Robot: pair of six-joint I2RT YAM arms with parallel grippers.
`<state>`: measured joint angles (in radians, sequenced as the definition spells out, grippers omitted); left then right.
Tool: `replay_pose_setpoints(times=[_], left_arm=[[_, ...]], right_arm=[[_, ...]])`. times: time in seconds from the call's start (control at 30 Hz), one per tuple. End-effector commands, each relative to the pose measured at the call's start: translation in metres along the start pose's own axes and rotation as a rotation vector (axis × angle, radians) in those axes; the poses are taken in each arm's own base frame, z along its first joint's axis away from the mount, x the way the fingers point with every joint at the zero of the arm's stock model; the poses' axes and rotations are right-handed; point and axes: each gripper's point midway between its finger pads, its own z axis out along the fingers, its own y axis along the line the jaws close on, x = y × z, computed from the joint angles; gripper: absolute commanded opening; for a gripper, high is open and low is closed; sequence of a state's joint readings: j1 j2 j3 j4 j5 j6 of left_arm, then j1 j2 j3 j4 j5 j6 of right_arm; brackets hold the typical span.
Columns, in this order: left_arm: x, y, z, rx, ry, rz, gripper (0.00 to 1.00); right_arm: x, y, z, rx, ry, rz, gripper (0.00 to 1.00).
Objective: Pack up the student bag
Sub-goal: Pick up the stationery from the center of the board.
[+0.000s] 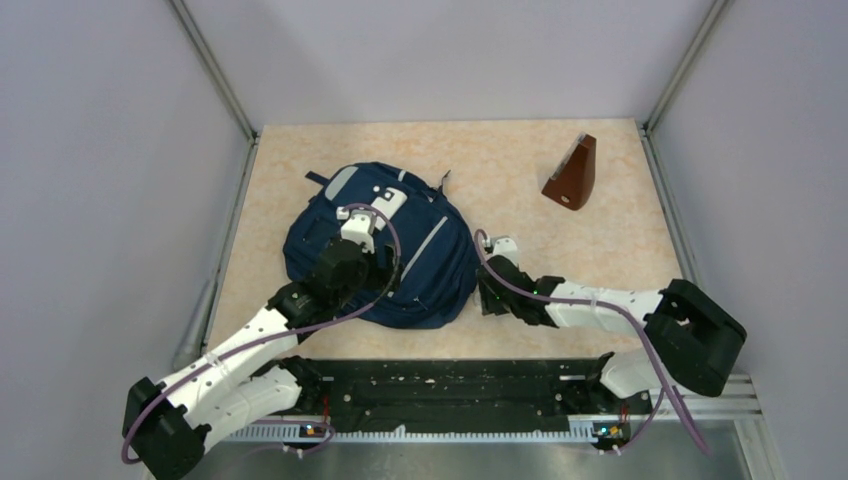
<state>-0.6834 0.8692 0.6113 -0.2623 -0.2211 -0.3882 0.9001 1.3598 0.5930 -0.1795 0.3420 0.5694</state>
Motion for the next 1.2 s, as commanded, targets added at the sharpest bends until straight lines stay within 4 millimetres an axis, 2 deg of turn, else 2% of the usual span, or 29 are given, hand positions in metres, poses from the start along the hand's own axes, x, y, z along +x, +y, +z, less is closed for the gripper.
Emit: replay_pose_setpoints(times=[0.0,0.2,0.47,0.67,1.03,1.17], left_arm=[[-0.008,-0.006,-0.001,0.028,-0.031,0.011,0.92],[-0.004,-0.004,-0.002,0.027,-0.026,0.01,0.92],[-0.003,-0.002,-0.003,0.021,-0.028,0.013,0.92],[-0.003,-0.003,-0.004,0.028,-0.026,0.016,0.92],[-0.004,-0.004,-0.004,0.034,-0.027,0.029,0.92],[-0.003,-0.009,-0.004,0.064,-0.018,0.05,0.92]], right_arm=[[-0.026,0.01,0.003,0.001,-0.054,0.039,0.46],[-0.029,0.008,0.005,0.006,-0.056,0.062,0.45],[-0.041,0.008,-0.002,-0.02,-0.087,0.092,0.46],[-0.033,0.003,0.008,0.017,-0.054,0.068,0.44],[-0.023,-0.008,0.02,0.087,-0.017,0.019,0.34],[-0.021,-0.01,0.02,0.097,-0.005,0.012,0.23]])
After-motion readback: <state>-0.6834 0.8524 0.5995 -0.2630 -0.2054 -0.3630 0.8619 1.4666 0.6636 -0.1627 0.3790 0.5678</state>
